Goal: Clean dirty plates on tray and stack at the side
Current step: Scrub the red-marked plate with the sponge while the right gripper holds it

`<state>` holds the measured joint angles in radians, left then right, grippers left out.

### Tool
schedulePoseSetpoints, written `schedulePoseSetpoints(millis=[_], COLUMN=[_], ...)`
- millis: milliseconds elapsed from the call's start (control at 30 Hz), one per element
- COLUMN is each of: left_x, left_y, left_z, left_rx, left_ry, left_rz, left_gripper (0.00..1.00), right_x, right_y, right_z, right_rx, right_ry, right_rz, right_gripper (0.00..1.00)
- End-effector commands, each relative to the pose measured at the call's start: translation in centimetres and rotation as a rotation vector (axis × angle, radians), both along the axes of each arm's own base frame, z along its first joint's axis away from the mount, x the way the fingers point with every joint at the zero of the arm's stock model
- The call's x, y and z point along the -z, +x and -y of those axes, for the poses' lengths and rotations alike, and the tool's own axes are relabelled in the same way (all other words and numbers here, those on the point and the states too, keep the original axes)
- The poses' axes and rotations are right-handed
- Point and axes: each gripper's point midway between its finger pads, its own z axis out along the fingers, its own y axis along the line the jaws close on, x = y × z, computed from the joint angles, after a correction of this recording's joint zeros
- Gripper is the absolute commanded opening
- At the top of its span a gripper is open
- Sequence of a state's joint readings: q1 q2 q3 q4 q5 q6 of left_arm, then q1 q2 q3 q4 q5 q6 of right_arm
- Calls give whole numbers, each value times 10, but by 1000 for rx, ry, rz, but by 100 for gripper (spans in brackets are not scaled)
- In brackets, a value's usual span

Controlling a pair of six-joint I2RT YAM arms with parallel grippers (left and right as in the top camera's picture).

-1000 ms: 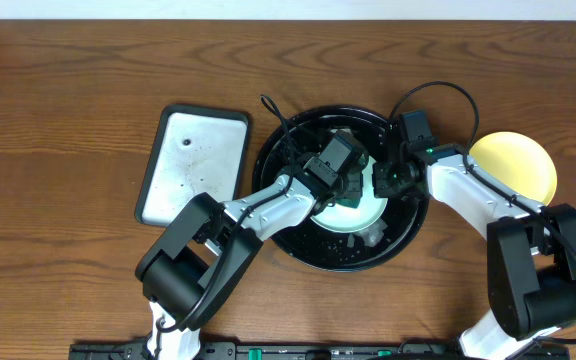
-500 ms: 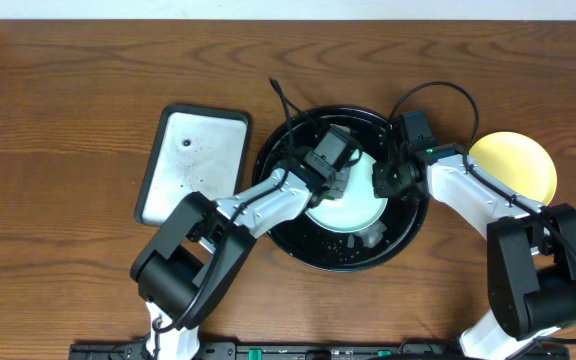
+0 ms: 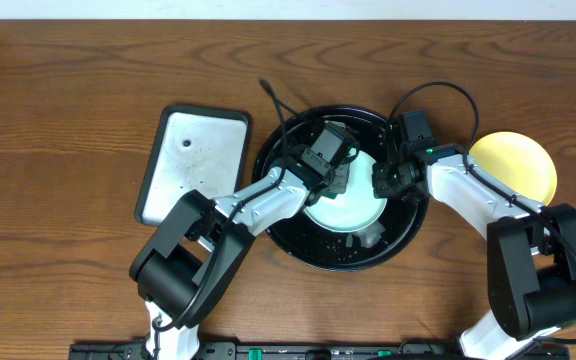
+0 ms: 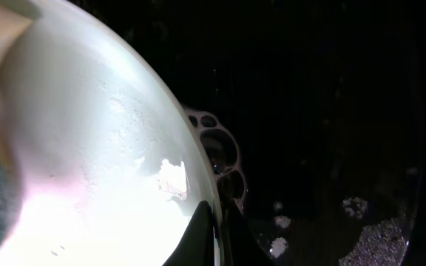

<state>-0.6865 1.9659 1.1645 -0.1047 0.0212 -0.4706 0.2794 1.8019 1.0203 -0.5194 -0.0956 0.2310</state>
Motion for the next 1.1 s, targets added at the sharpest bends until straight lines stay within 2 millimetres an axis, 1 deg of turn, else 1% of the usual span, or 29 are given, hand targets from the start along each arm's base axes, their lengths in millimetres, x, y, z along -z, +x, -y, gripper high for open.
schedulePoseSetpoints(millis=[0, 100, 200, 267, 333, 433, 467, 533, 700, 767, 933, 1000, 1067], left_x=[33, 32, 36, 38, 41, 45, 47, 51, 59, 60, 58, 58, 56], left_y=[-48, -65, -78, -88, -94, -95, -94, -85, -54, -44, -30, -26, -22], left_z=[20, 31, 29, 29, 24, 10, 2, -20, -87, -106, -121, -119, -108], left_rx=[-97, -108, -157, -153, -150, -101, -105, -134, -272, -325, -377, -402, -410], left_ry=[-170, -222, -212, -210, -183, -128, -102, -42, 143, 174, 148, 127, 89], left_rz=[-302, -396, -465, -510, -535, -529, -527, -503, -406, -387, -374, -366, -352], left_gripper=[7, 7, 7, 7, 7, 7, 8, 8, 7, 7, 8, 8, 7], right_x=[14, 14, 14, 14, 14, 14, 14, 14, 14, 14, 14, 14, 14], right_y=[-11, -11, -11, -11, -12, -11, -11, -11, -12, -12, -12, -12, -12], right_z=[6, 6, 6, 6, 6, 6, 6, 6, 7, 7, 7, 7, 7], right_rx=[5, 6, 6, 5, 6, 6, 5, 6, 5, 6, -2, -1, -1], right_ry=[-52, -52, -52, -52, -52, -52, -52, -52, -52, -53, -54, -54, -54], right_rz=[-49, -49, -49, -49, -50, -49, -49, -49, -51, -53, -51, -51, -50], right_gripper=[1, 1, 1, 1, 1, 1, 1, 1, 1, 1, 1, 1, 1])
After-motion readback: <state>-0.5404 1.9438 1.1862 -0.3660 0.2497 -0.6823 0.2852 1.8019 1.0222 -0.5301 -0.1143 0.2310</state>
